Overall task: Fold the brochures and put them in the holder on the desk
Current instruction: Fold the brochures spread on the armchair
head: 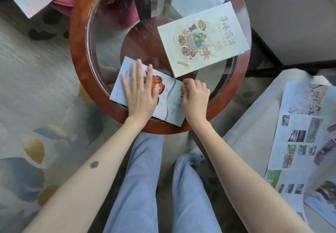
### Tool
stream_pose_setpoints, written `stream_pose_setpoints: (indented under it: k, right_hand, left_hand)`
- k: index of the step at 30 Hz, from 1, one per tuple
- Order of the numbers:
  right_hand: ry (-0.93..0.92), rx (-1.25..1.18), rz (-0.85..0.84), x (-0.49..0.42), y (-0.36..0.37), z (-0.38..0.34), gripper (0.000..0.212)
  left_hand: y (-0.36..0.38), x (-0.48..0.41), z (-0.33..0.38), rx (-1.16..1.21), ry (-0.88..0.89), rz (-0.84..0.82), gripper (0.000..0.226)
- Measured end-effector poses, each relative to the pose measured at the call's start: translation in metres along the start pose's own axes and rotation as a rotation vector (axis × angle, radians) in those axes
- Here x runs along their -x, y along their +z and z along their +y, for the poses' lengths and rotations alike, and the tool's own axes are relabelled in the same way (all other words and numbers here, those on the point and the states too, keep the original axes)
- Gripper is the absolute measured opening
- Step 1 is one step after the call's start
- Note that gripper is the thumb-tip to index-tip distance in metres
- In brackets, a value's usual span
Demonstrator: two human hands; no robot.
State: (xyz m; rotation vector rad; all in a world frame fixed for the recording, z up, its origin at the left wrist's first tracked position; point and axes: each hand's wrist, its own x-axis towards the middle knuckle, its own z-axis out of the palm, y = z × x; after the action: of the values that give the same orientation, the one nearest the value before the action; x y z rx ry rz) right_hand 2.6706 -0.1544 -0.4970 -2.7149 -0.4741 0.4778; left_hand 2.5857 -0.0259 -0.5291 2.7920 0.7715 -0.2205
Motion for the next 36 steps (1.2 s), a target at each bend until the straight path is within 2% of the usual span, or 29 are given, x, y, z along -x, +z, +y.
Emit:
stream_pose_setpoints:
  k: [2, 7, 10, 13, 16, 19, 22, 24, 30, 36]
  right_hand:
    - [-0.006, 0.006, -0.015, -0.001, 0.001, -0.002, 0.021]
    - [0.01, 0.001, -0.044, -0.002, -0.003, -0.004, 0.023]
    - [0.059, -0.03, -0.068, -0.005, -0.01, -0.005, 0.027]
    - [0.294, -0.112, 0.012, -0.018, -0.022, -0.004, 0.035]
    - [0.521, -0.261, 0.03, -0.04, -0.032, -0.003, 0.048]
    - [0.649, -0.417, 0.052, -0.067, -0.042, -0.003, 0.05]
    - [0.7, -0.488, 0.049, -0.091, -0.051, 0.004, 0.041]
    - [0.69, -0.498, 0.051, -0.105, -0.057, 0.009, 0.036]
    - [0.55, -0.462, 0.056, -0.144, -0.071, 0.017, 0.027]
    - [0.23, -0.401, 0.011, -0.163, -0.08, 0.002, 0.035]
  left_hand:
    - [0.006, 0.001, -0.004, -0.017, -0.064, 0.0, 0.057]
    - [0.013, -0.002, -0.006, -0.028, -0.068, 0.022, 0.059]
    - [0.01, -0.001, -0.005, -0.046, -0.057, -0.027, 0.059]
    - [-0.001, -0.001, -0.002, -0.033, -0.076, -0.044, 0.057]
    - [-0.022, -0.022, 0.005, 0.113, -0.145, 0.045, 0.053]
    - [-0.044, -0.067, 0.016, 0.354, -0.138, 0.107, 0.051]
    - [-0.058, -0.114, 0.031, 0.432, -0.106, 0.033, 0.05]
    - [-0.062, -0.132, 0.039, 0.412, -0.129, -0.008, 0.047]
    - [-0.059, -0.123, 0.061, 0.357, -0.146, 0.025, 0.042]
    - [-0.049, -0.081, 0.083, 0.411, -0.201, -0.011, 0.046]
